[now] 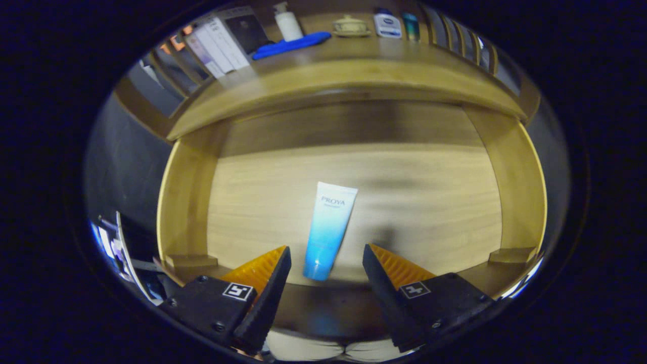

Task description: Pull open the drawer, take out the items inside it, and place them on the countertop above the cabinet.

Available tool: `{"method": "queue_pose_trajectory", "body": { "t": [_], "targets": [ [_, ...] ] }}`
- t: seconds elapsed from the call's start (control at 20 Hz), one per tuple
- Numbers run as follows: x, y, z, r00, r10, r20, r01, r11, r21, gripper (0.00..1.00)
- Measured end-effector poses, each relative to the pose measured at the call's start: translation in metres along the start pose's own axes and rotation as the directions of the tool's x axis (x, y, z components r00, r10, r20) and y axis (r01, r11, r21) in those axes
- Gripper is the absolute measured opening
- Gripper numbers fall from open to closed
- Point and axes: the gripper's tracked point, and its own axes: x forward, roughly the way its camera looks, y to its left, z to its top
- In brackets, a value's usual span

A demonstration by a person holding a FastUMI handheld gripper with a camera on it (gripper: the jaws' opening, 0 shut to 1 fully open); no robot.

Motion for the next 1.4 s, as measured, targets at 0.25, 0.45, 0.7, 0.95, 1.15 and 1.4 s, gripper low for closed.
{"method": "queue_pose_trajectory", "body": {
  "t": [0.25, 0.45, 0.7, 0.95, 1.15, 1.4],
  "targets": [
    [0.016, 0.000, 0.005, 0.996, -0.046, -0.070, 0.045, 0.999, -0.015, 0.89],
    [0.029, 0.003, 0.000, 0.989, -0.062, -0.135, 0.061, 0.998, -0.010, 0.73],
    [0.030, 0.001, 0.003, 0.990, -0.083, -0.118, 0.084, 0.996, 0.006, 0.56],
    [0.029, 0.000, 0.003, 0.995, -0.064, -0.081, 0.068, 0.997, 0.046, 0.46],
    [0.018, -0.003, 0.012, 0.997, -0.072, -0.020, 0.073, 0.996, 0.055, 0.43],
    [-0.008, 0.000, 0.021, 0.997, -0.051, 0.057, 0.049, 0.998, 0.038, 0.42]
  ]
}}
